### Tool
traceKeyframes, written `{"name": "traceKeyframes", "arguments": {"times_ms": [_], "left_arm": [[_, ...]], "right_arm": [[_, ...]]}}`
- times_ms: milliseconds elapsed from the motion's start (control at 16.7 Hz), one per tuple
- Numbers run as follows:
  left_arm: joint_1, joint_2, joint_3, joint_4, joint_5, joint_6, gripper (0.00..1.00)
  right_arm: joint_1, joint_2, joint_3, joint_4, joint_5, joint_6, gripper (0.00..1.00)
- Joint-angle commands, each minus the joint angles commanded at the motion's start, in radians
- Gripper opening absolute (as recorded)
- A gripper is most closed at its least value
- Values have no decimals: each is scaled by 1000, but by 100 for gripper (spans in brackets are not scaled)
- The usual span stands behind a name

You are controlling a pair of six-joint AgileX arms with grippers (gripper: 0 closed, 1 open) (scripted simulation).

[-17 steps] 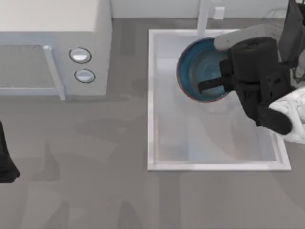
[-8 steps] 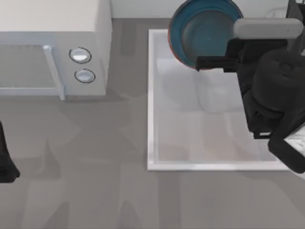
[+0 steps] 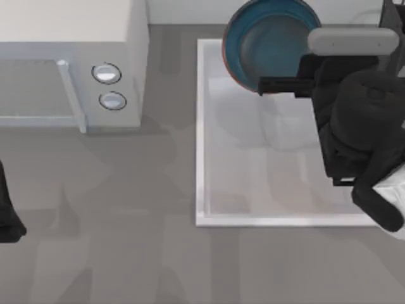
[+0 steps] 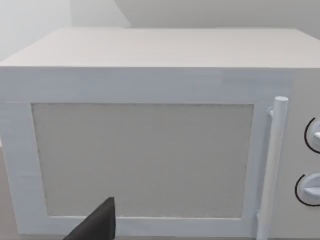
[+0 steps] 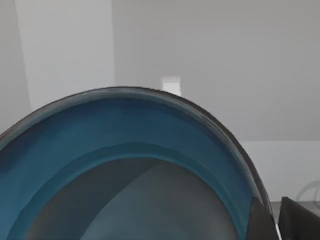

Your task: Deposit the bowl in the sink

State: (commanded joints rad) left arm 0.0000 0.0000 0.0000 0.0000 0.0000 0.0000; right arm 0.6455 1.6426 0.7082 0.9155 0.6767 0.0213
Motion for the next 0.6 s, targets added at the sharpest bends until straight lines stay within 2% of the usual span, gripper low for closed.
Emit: {"name": "traceKeyframes", "arguments": {"times_ms": [180, 600], "left_arm": [[0, 0, 0, 0, 0, 0, 100], [0, 0, 0, 0, 0, 0, 100]], "right_arm": [[6, 124, -14, 130, 5, -2, 0], [7, 485, -79, 578, 10, -5, 0]]}}
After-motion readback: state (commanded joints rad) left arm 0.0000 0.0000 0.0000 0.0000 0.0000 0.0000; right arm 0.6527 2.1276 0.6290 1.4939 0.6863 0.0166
